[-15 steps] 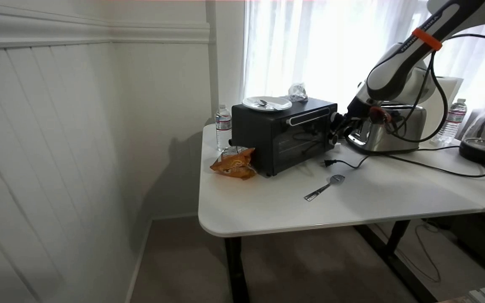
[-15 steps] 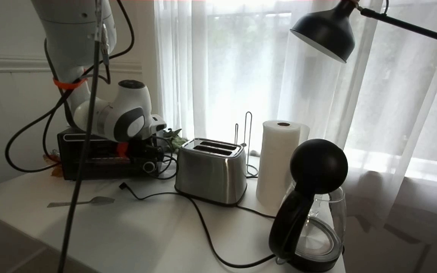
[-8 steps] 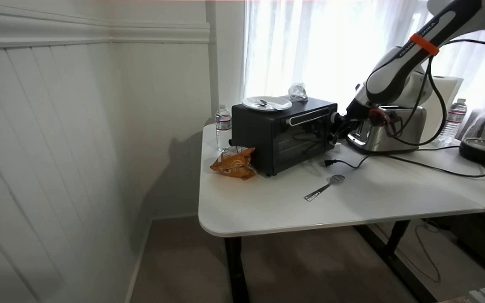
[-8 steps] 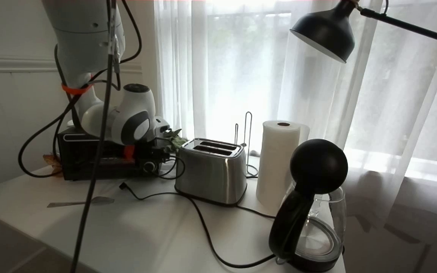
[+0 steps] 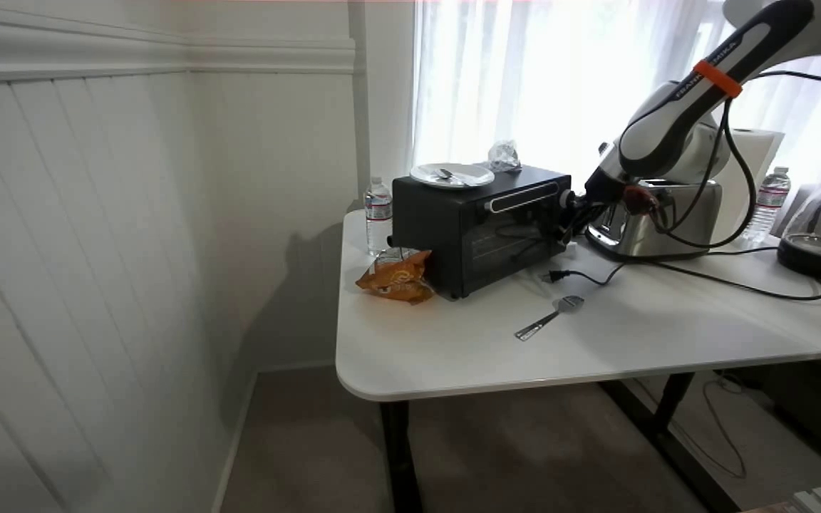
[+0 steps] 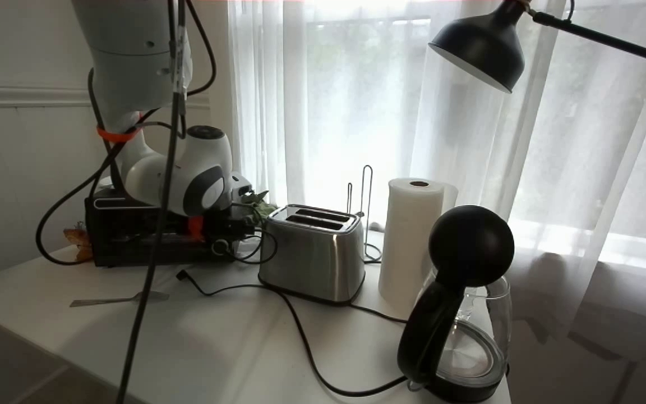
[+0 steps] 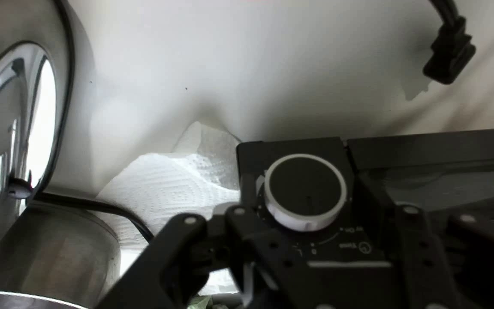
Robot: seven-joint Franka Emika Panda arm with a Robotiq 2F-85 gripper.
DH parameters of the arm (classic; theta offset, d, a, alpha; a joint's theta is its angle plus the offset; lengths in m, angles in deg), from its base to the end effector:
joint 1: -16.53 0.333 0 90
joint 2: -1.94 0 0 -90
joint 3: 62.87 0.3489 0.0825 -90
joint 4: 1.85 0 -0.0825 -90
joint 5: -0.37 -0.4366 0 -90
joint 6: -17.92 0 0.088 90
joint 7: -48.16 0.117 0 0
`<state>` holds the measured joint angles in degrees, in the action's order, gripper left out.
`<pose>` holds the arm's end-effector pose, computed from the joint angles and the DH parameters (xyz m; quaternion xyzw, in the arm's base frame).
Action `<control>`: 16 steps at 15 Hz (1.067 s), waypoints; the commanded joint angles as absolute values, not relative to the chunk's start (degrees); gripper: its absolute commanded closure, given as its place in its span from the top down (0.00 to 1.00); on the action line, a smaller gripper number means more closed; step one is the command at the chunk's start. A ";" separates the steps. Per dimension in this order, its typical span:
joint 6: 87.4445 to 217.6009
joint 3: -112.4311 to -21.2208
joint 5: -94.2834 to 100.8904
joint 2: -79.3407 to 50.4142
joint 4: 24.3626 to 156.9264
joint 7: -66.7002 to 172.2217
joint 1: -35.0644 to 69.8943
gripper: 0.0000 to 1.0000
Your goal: Turn the bottom switch on the oven to the right
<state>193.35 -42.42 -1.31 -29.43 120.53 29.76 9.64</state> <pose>0.6325 0.1473 0.1773 -0.9516 -0.2141 -0.2057 0.0800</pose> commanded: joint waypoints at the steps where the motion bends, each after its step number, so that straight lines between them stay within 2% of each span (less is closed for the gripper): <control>1: 193.31 -40.09 0.16 -30.49 119.74 28.24 7.13 0.33; 2: 193.14 -39.27 0.01 -30.62 119.73 27.93 6.38 0.33; 4: 192.57 -37.34 -0.64 -31.03 119.57 27.34 4.42 0.21; 7: 191.61 -32.69 -1.84 -32.60 119.12 26.25 -0.37 0.21; 12: 187.08 -19.34 -6.59 -39.32 116.98 22.66 -14.32 0.21; 16: 182.51 -14.74 -9.29 -43.87 115.49 21.51 -20.63 0.21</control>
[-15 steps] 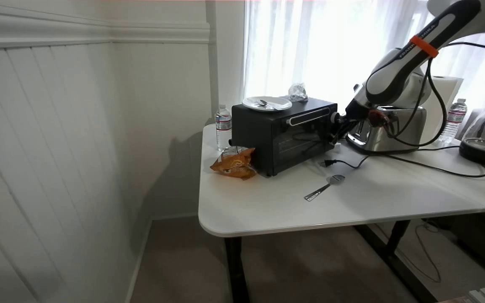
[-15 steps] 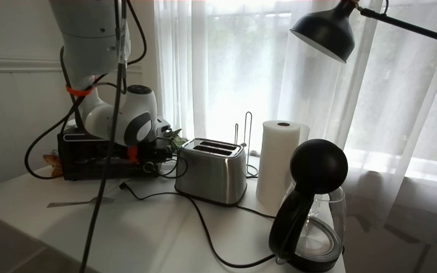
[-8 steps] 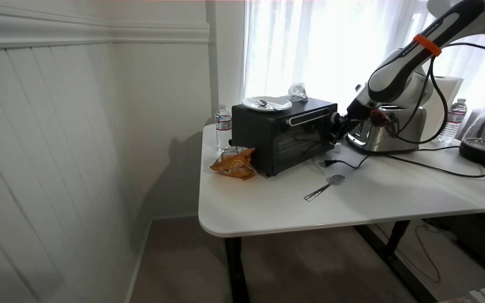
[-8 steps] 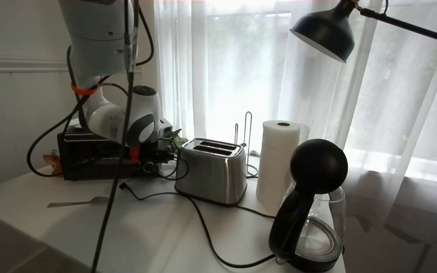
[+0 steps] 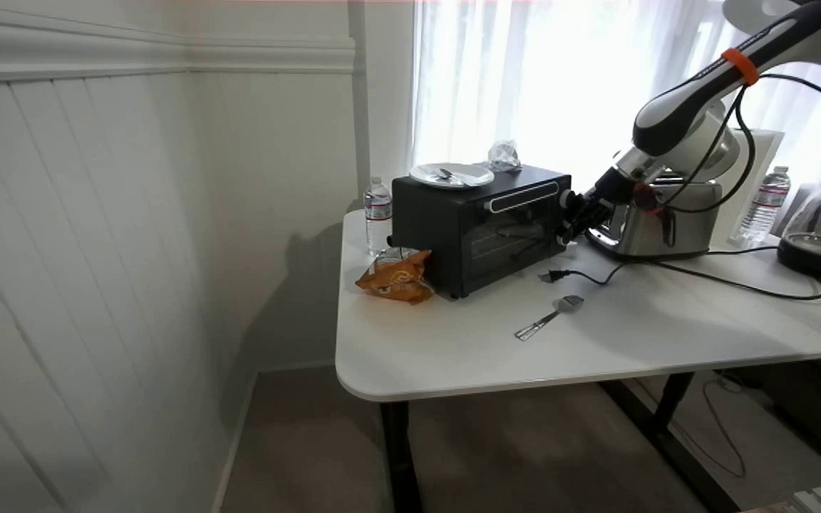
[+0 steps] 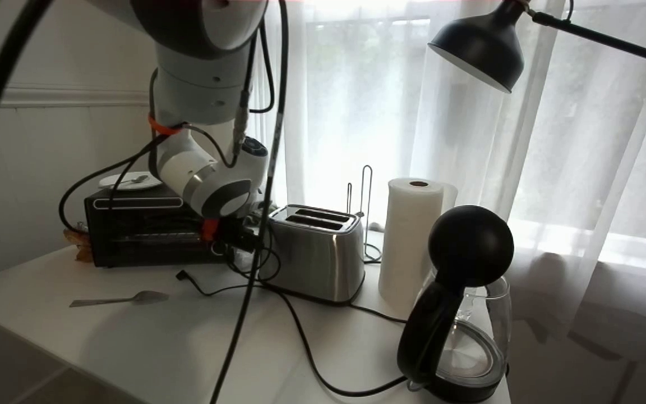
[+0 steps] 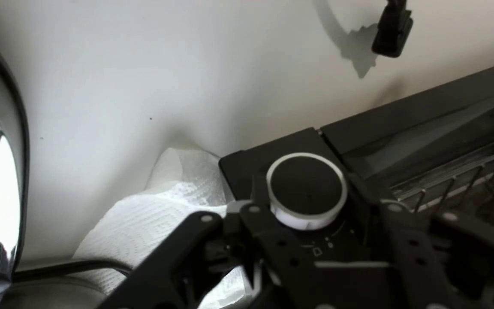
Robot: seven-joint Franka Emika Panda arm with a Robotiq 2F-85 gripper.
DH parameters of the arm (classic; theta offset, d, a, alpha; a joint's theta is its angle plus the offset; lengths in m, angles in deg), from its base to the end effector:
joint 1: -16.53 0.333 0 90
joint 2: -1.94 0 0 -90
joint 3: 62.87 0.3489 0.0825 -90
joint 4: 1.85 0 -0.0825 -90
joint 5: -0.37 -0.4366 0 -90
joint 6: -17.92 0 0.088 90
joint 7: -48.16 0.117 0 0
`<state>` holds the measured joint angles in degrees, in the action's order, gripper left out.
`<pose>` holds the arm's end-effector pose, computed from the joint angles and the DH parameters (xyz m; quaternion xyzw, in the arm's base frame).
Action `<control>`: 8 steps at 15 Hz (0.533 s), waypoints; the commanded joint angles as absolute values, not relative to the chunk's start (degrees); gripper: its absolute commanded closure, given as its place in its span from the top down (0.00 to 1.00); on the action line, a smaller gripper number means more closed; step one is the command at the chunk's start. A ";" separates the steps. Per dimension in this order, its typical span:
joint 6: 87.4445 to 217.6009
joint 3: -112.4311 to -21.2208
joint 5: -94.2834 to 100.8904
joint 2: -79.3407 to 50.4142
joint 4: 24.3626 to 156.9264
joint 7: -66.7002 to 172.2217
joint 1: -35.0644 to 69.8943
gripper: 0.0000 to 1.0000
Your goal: Turn the bottom switch on the oven to the right
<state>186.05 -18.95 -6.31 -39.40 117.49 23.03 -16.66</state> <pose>0.6489 0.1075 0.1677 -0.9484 -0.1453 -0.1724 0.2231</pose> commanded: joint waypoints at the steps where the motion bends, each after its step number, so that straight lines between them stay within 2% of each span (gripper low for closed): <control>1: 181.37 -13.59 -9.98 -45.17 114.95 21.36 -22.05 0.21; 8: 175.51 -11.78 -13.60 -48.80 113.01 22.32 -25.67 0.21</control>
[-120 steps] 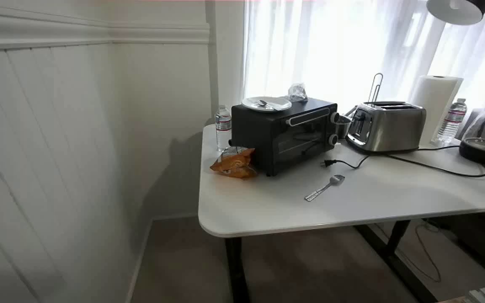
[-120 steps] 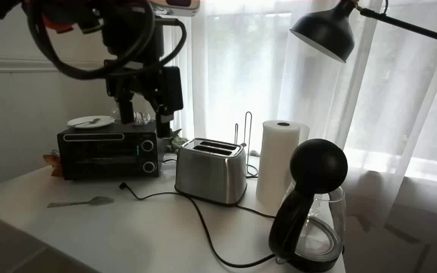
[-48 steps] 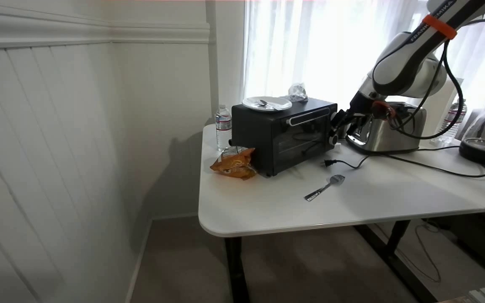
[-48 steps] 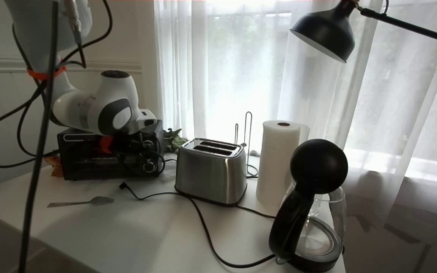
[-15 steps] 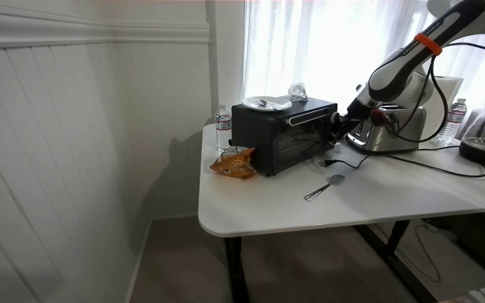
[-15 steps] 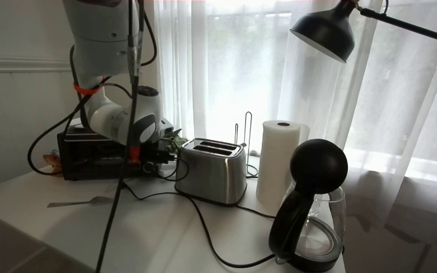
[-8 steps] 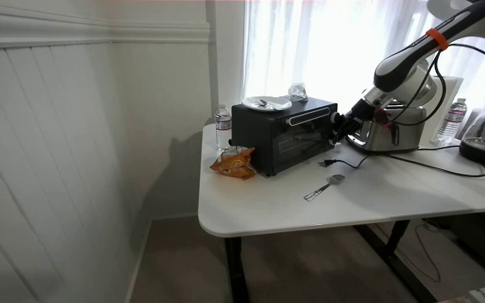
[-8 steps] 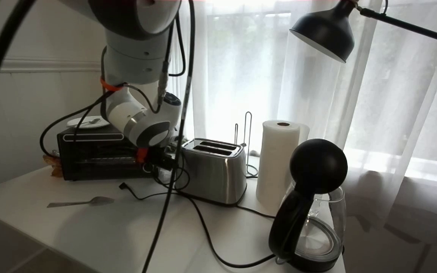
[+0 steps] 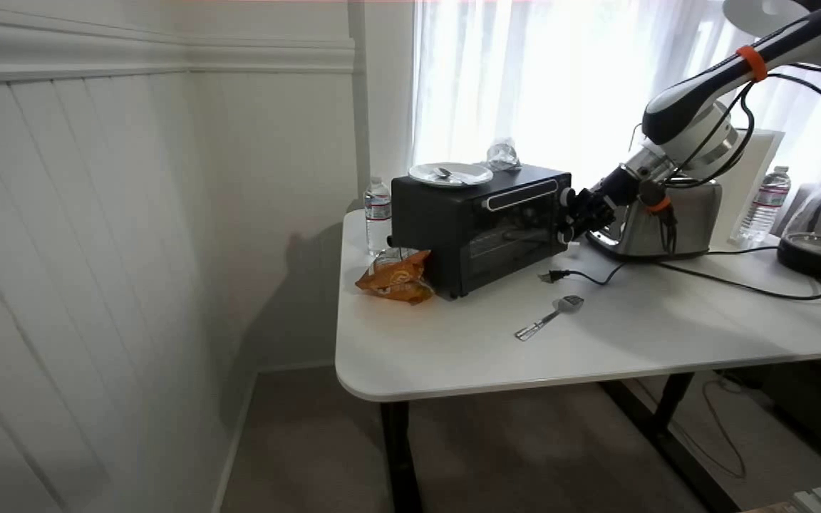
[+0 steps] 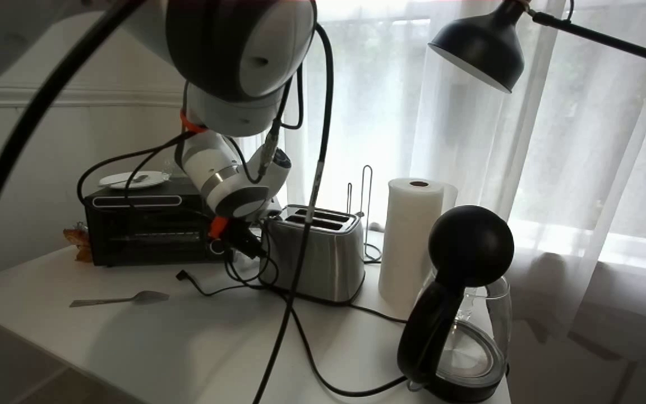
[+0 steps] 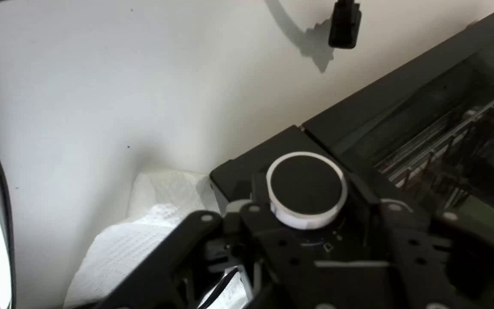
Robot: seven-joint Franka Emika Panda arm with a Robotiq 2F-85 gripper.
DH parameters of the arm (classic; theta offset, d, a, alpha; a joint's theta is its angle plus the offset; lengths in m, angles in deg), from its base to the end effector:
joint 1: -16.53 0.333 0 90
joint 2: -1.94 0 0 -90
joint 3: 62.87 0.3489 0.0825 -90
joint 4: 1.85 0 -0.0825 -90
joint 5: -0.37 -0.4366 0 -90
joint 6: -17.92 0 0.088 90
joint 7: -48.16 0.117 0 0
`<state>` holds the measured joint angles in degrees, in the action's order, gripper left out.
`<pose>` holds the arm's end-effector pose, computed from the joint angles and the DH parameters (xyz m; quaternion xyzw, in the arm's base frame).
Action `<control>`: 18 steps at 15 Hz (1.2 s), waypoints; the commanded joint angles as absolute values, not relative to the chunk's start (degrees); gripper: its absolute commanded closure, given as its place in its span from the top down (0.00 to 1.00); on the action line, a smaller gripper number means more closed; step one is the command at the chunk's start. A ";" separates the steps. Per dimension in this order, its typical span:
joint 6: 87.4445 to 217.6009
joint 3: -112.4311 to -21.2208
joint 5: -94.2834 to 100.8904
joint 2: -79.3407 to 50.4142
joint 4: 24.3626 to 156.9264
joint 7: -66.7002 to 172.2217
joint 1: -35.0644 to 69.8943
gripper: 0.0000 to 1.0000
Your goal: Turn the bottom switch on the oven to the right
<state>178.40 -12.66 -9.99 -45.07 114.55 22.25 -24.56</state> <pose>0.6588 0.0862 0.1621 -0.9385 -0.0951 -0.1323 0.3045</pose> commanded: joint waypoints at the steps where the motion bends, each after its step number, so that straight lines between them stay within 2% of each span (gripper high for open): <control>1: 175.24 -12.02 -13.95 -48.69 112.88 22.26 -25.54 0.21; 2: 175.60 -12.55 -14.02 -48.32 112.86 22.41 -25.02 0.21; 3: 175.63 -12.78 -13.93 -48.00 112.94 22.46 -24.78 0.26; 4: 175.99 -13.23 -13.69 -47.59 112.99 22.71 -24.30 0.60; 5: 176.15 -13.36 -13.53 -47.39 112.96 22.73 -24.03 0.73; 9: 177.24 -14.96 -12.59 -45.76 113.25 23.87 -22.10 0.99; 18: 181.97 -21.76 -10.56 -32.31 119.64 24.83 -11.39 1.00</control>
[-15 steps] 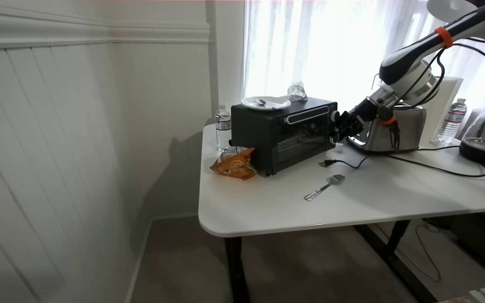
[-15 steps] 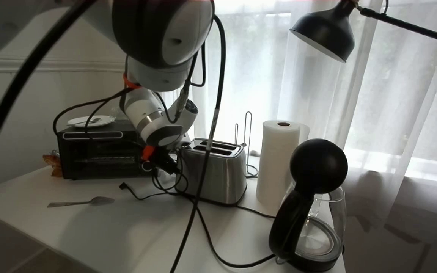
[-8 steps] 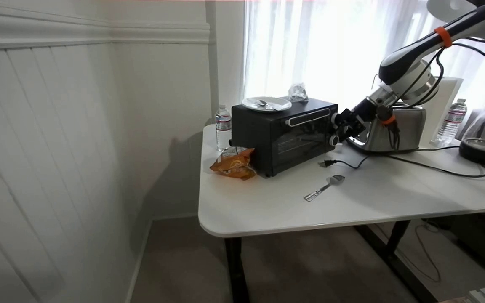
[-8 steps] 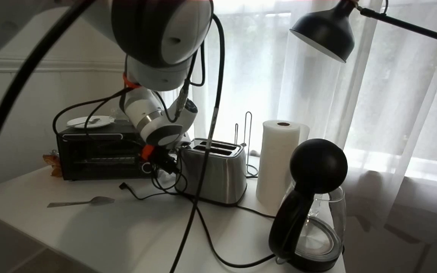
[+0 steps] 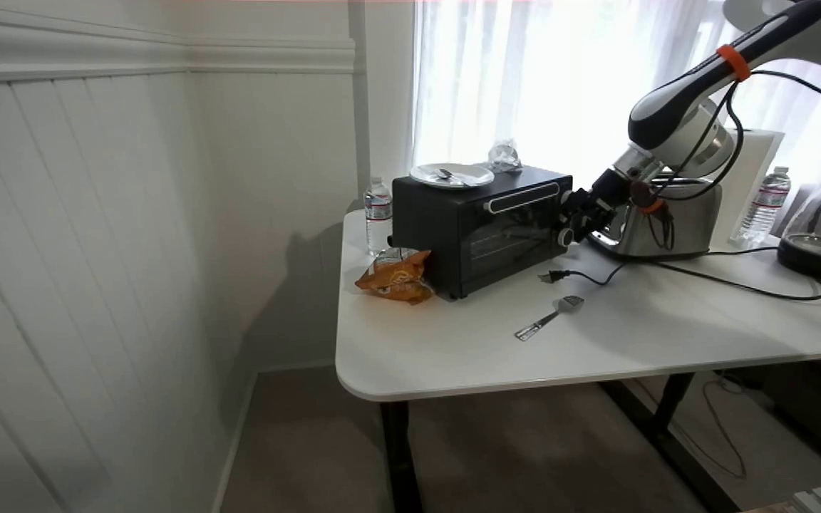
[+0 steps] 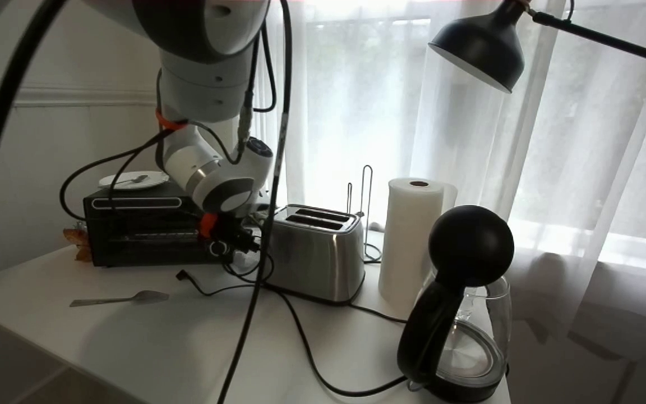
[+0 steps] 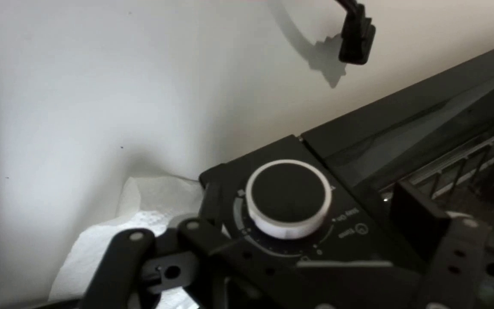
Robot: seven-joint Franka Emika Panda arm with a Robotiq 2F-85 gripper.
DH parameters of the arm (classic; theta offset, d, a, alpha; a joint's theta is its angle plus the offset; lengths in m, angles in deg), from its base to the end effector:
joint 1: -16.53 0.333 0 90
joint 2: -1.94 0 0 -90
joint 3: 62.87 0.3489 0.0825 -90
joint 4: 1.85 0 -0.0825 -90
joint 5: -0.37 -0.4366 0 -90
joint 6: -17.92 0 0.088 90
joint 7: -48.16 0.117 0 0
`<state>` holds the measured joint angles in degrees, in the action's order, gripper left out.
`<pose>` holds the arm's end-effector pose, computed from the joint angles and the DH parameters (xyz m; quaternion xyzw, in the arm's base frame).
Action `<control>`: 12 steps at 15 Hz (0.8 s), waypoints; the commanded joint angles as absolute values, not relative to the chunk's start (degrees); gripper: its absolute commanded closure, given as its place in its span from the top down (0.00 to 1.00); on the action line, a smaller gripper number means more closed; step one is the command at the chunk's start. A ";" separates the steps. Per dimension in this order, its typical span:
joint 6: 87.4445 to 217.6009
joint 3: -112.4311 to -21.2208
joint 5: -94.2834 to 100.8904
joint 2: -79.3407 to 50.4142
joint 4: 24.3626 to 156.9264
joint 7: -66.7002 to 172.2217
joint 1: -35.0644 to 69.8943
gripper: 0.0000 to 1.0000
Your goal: Turn the bottom switch on the oven to the right
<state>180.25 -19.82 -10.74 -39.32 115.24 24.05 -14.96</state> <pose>0.6536 0.1147 0.1664 -0.9523 -0.1201 -0.1318 0.2476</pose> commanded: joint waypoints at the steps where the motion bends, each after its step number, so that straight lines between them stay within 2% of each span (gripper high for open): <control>1: 182.24 -22.12 -10.52 -30.38 120.70 24.87 -10.12 1.00; 6: 186.52 -30.47 -8.28 -18.24 127.34 28.20 -0.54 1.00; 10: 187.88 -45.84 -0.94 -9.33 133.16 37.50 14.44 1.00; 12: 185.75 -54.43 9.92 -6.23 135.46 47.13 21.25 1.00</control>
<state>186.56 -43.19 -0.92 -13.28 129.38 35.92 12.07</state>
